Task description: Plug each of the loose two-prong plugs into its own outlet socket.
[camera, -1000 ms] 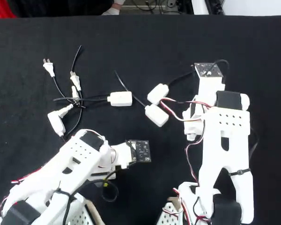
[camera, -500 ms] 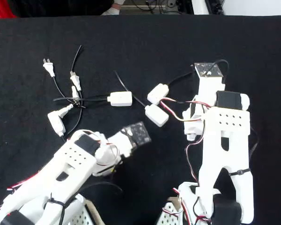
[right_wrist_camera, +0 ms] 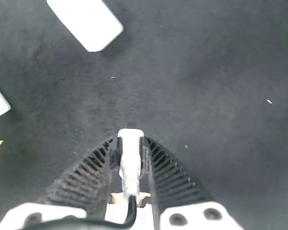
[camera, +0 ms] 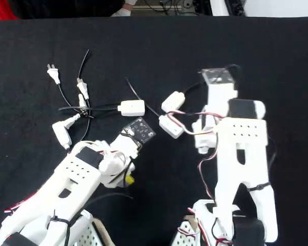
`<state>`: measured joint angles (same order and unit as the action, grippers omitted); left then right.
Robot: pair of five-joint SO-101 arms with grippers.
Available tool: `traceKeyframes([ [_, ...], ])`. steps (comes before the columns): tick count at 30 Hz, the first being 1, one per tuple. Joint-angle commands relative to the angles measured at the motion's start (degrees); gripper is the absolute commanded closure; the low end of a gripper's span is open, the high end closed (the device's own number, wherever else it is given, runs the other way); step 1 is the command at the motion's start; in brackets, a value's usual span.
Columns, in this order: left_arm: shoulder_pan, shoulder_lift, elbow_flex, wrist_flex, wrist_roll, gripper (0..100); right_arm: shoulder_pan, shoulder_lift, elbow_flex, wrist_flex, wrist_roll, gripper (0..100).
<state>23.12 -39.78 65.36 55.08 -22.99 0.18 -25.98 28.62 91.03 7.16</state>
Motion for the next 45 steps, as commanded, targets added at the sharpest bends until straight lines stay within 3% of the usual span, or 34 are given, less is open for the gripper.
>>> traceKeyframes([
  [1, -2.7, -1.3, -5.3, 4.8, 0.4, 69, -5.7, -0.1, -0.5, 0.3, 0.4, 98.7],
  [5, -10.2, -5.0, -13.4, 15.1, 1.8, 69, -14.2, -0.3, -0.7, 2.3, 0.4, 98.7],
  [9, -21.8, -17.6, -13.8, 18.0, 1.7, 69, -26.1, 0.1, -0.7, 3.3, 0.1, 98.7],
  [15, -34.1, -41.1, 4.6, 10.6, 1.7, 69, -37.8, 0.1, -0.7, -0.1, 0.0, 98.7],
  [21, -41.8, -63.9, 23.3, 8.4, 1.7, 69, -41.9, 10.1, -3.8, -4.0, -3.0, 98.7],
  [23, -44.7, -65.6, 26.4, 7.6, 1.6, 69, -42.0, 15.4, -7.4, -5.5, -4.3, 98.7],
  [34, -48.0, -63.1, 30.8, 4.9, 1.6, 69, -47.8, 22.3, -12.4, -10.2, -12.5, 98.7],
  [45, -48.0, -64.8, 32.0, 4.9, 1.6, 69, -47.2, 28.2, -10.7, -14.5, -16.3, 98.7],
])
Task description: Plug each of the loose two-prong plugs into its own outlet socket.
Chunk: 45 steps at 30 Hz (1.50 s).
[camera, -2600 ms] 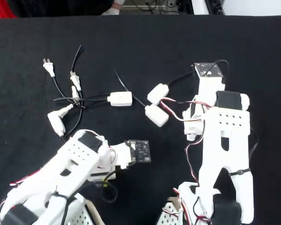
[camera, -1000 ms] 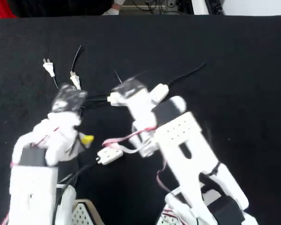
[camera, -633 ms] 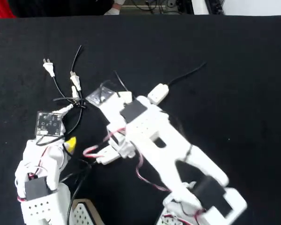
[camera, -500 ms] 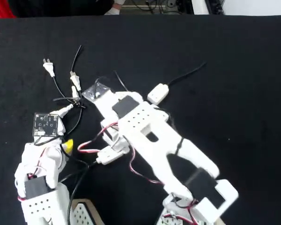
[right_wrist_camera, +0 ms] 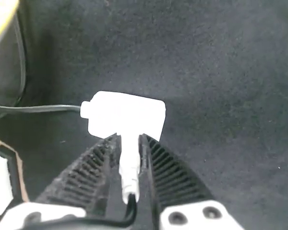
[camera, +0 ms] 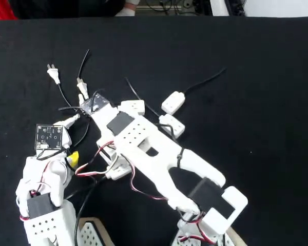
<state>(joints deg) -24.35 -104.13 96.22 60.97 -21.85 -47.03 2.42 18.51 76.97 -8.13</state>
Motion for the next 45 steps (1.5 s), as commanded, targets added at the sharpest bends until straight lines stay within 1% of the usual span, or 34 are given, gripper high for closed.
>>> traceKeyframes([
  [1, -0.6, -0.4, 1.1, -1.0, 0.4, 69, 0.4, -0.3, -0.6, -0.4, -2.1, 98.7],
  [7, -0.6, -0.4, 1.1, -1.0, 0.4, 69, 5.0, 0.0, 0.8, -0.3, -3.2, 98.7],
  [11, -0.6, -0.4, 1.1, -1.0, 0.4, 69, 6.0, 0.0, 2.6, -0.4, -3.2, 98.7],
  [18, -0.6, -0.4, 1.1, -1.0, 0.4, 69, 5.8, 0.2, 4.4, -0.6, -4.5, 98.7],
  [24, -0.6, -0.4, 1.1, -1.0, 0.4, 69, 4.5, 0.2, 11.7, -9.8, -6.4, 98.6],
  [31, -0.6, -0.4, 1.1, -1.0, 0.4, 69, 1.0, 0.1, 13.0, -10.6, -6.2, 98.2],
  [32, -0.6, -0.4, 1.0, -1.0, 0.4, 69, 1.0, 0.1, 12.9, -10.2, -6.2, 97.2],
  [34, -0.6, -0.4, 1.0, -1.0, 0.4, 69, 1.0, -0.3, 12.4, -8.3, -6.2, 90.5],
  [38, -0.2, -0.4, 0.9, -1.0, 0.4, 69, 0.9, -0.6, 9.1, -3.8, -6.2, 69.3],
  [40, -0.1, -0.4, 0.9, -1.0, 0.4, 69, 0.9, -1.0, 6.6, -0.6, -6.1, 60.5],
  [42, -0.1, -0.4, 0.9, -1.0, 0.4, 69, 0.9, -2.2, 4.4, 2.4, -6.1, 56.5],
  [45, 0.0, -0.4, 0.7, -1.0, 0.4, 69, 0.9, -6.0, 0.8, 7.8, -4.7, 56.5],
])
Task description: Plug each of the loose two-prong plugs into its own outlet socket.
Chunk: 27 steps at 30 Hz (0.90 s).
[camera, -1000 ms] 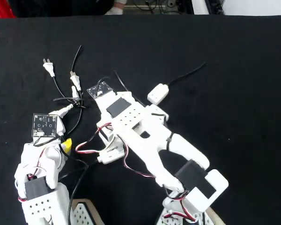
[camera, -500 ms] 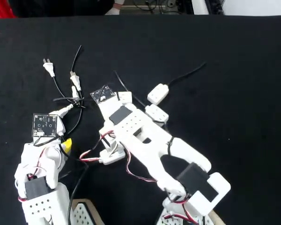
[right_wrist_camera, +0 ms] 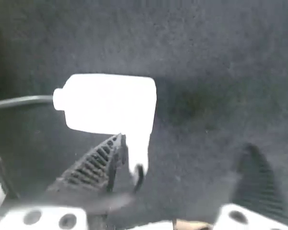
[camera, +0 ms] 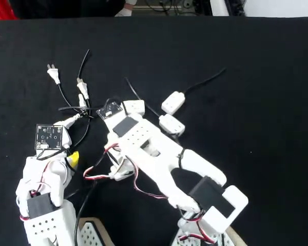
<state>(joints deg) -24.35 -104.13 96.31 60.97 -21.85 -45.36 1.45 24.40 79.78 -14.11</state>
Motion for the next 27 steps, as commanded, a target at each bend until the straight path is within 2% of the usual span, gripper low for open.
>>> traceKeyframes([
  [1, 0.0, -0.4, 0.0, -0.9, 0.3, 69, -0.8, -7.1, -6.3, 7.3, 2.4, 56.5],
  [6, 0.0, -0.4, -1.4, -0.4, -1.7, 69, -0.8, -20.1, -10.6, 19.9, 8.0, 56.5],
  [8, 0.7, -0.4, -2.6, 0.9, -1.8, 69, -0.3, -26.2, -10.1, 21.5, 11.6, 56.4],
  [11, 7.2, -0.4, -5.6, 5.2, -2.2, 69, 3.7, -35.6, -6.1, 21.5, 14.8, 56.4],
  [13, 15.2, -0.4, -6.5, 9.1, -5.9, 69, 9.1, -41.0, -3.7, 21.5, 17.0, 56.9],
  [15, 23.6, -0.3, -6.3, 10.9, -9.6, 69, 16.0, -45.1, -1.6, 21.4, 19.9, 61.6],
  [18, 34.2, -0.2, -6.5, 11.6, -10.1, 69, 27.8, -47.7, 1.2, 21.4, 24.4, 79.1],
  [21, 39.3, 0.0, -8.5, 12.4, -8.3, 69, 39.9, -47.7, 2.9, 20.5, 28.7, 98.5],
  [24, 41.1, 2.7, -10.3, 10.8, -7.3, 69, 48.5, -47.3, 5.2, 18.3, 32.3, 94.5],
  [27, 41.7, 10.6, -11.1, 5.0, -7.2, 69, 51.3, -45.4, 8.0, 13.2, 32.1, 94.2],
])
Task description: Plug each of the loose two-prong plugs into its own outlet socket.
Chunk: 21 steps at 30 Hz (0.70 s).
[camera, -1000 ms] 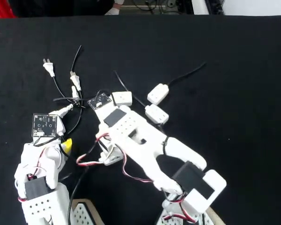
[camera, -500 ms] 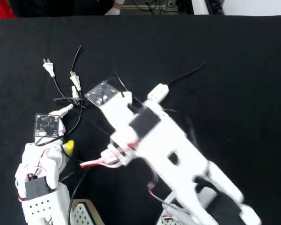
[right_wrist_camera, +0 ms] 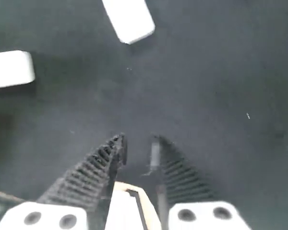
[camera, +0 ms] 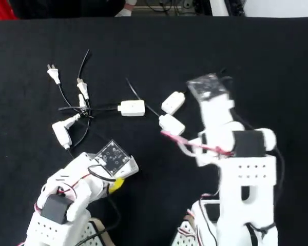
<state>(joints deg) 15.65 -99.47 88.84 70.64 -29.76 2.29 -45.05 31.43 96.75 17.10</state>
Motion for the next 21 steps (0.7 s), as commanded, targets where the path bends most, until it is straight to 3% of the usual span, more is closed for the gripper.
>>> traceKeyframes([
  [1, 2.4, 9.8, -4.4, -6.4, 0.7, 69, 3.7, 1.7, 2.2, -5.8, 0.9, 94.7],
  [7, 4.8, 38.2, -15.8, -16.0, 0.8, 68, 3.8, 3.6, 7.6, -19.1, 0.9, 95.2],
  [15, 6.6, 72.6, -25.3, -30.1, 0.8, 69, 3.5, 3.6, 16.3, -27.3, 0.7, 95.2],
  [18, 6.1, 77.5, -30.1, -27.4, 1.8, 70, 1.1, 3.6, 22.8, -34.5, -5.0, 95.2],
  [21, 5.9, 78.3, -31.1, -26.5, 2.6, 80, -0.4, 3.6, 28.2, -41.3, -7.7, 95.2],
])
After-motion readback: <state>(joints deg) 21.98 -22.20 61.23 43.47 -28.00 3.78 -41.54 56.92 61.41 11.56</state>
